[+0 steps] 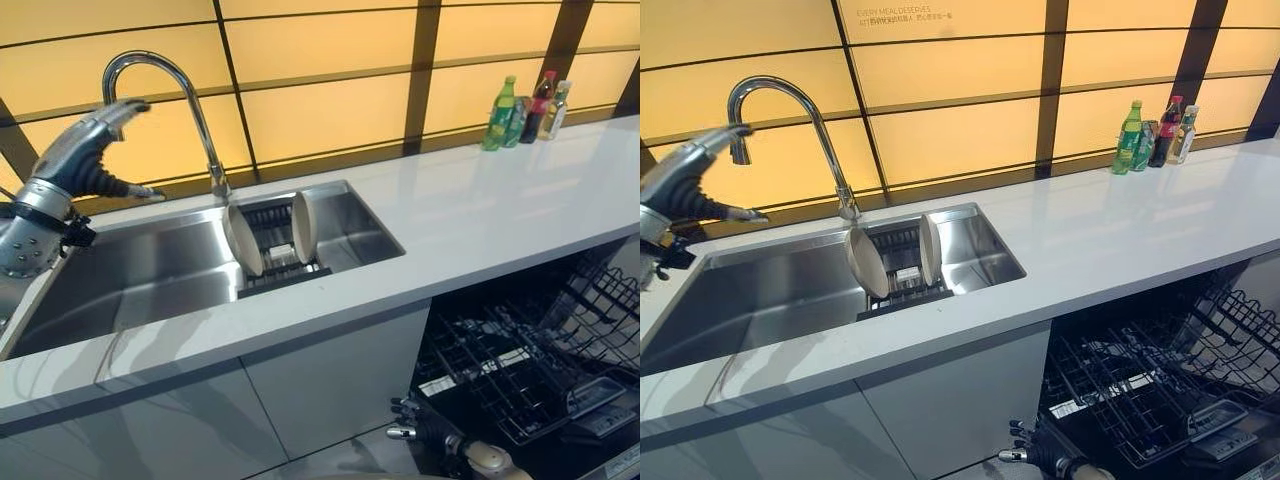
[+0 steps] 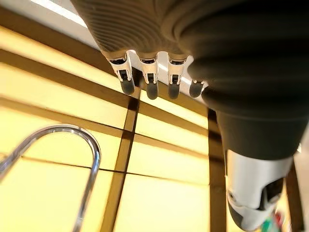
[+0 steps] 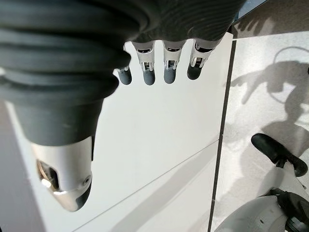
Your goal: Pick up plates and place into dishwasher.
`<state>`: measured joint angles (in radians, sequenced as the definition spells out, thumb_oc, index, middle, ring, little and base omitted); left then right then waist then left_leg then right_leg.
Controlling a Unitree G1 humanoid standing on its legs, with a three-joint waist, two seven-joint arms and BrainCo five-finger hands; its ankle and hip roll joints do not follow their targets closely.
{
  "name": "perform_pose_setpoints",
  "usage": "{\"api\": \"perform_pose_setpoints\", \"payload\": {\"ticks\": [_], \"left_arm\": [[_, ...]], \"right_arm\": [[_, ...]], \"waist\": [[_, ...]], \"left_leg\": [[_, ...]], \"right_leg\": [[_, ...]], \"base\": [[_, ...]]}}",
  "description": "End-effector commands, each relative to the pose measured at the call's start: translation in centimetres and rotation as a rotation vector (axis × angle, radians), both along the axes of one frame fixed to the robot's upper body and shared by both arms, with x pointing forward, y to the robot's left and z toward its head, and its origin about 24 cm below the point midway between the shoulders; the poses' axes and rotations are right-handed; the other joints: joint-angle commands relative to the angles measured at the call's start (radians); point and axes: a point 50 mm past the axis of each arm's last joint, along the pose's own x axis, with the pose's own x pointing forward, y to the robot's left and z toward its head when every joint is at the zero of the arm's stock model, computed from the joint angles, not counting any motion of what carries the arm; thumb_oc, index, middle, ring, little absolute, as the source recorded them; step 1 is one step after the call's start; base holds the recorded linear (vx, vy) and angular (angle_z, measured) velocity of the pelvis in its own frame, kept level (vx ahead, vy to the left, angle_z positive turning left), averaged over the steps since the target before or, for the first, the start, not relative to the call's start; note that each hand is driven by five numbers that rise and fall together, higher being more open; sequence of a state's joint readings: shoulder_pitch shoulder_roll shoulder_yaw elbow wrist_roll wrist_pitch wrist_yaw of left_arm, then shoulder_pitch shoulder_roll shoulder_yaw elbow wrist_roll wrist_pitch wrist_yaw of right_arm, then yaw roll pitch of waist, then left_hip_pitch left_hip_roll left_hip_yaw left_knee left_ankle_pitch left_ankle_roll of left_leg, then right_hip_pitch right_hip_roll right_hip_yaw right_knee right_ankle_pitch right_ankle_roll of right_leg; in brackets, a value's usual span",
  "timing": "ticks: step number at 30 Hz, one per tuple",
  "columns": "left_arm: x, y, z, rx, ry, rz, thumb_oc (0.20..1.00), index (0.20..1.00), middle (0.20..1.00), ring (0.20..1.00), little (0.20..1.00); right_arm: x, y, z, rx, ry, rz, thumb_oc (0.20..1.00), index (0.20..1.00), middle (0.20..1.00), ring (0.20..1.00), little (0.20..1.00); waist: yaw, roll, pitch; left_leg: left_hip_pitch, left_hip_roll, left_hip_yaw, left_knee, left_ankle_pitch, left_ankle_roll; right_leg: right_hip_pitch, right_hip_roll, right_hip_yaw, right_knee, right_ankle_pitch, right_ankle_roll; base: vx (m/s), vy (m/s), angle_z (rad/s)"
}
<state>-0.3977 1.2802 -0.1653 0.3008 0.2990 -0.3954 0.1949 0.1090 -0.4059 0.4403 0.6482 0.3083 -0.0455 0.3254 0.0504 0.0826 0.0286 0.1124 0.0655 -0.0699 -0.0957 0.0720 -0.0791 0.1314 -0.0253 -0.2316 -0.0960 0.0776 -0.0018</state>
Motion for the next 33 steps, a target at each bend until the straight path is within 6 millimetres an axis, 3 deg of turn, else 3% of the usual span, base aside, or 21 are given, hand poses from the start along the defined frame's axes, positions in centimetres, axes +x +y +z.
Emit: {"api": "perform_pose_setpoints", "payload": {"ticks": [1,9,18,33], "left_arm": [[0.1,1.3,3.9,0.266,-0.125,0.128,1.0,1.0,1.0,1.0,1.0],[1.6,2.9,1.5,0.473,0.039,0.274,1.0,1.0,1.0,1.0,1.0],[2.4,3.3,1.1,0.63,-0.048,0.312,1.0,1.0,1.0,1.0,1.0],[3.5,3.0,1.5,0.688,-0.078,0.296,1.0,1.0,1.0,1.0,1.0]], "right_arm": [[2.0,0.8,2.0,0.076,-0.129,0.052,1.0,1.0,1.0,1.0,1.0],[1.6,-1.0,2.1,0.032,-0.096,0.048,1.0,1.0,1.0,1.0,1.0],[2.8,-2.0,3.5,0.032,-0.153,0.056,1.0,1.0,1.0,1.0,1.0],[4.4,-2.6,4.4,0.013,-0.223,0.018,1.0,1.0,1.0,1.0,1.0]], "waist": [[-0.043,-0.032,0.05],[-0.082,-0.03,0.072],[-0.111,-0.032,0.126],[-0.123,-0.045,0.226]], "left_leg": [[0.001,-0.109,0.074,0.008,-0.066,0.074],[0.008,-0.113,0.106,0.008,-0.07,0.078],[-0.03,-0.121,0.114,0.008,-0.062,0.083],[-0.081,-0.117,0.132,0.008,-0.043,0.089]], "right_leg": [[0.008,-0.03,0.031,0.009,-0.044,0.09],[-0.003,-0.035,0.052,0.009,-0.028,0.102],[-0.061,-0.043,0.081,0.014,-0.004,0.108],[-0.132,-0.052,0.099,0.036,0.018,0.122]], "base": [[0.07,0.096,-0.03],[0.07,0.117,-0.05],[-0.02,0.102,-0.07],[-0.05,0.032,-0.04]]}}
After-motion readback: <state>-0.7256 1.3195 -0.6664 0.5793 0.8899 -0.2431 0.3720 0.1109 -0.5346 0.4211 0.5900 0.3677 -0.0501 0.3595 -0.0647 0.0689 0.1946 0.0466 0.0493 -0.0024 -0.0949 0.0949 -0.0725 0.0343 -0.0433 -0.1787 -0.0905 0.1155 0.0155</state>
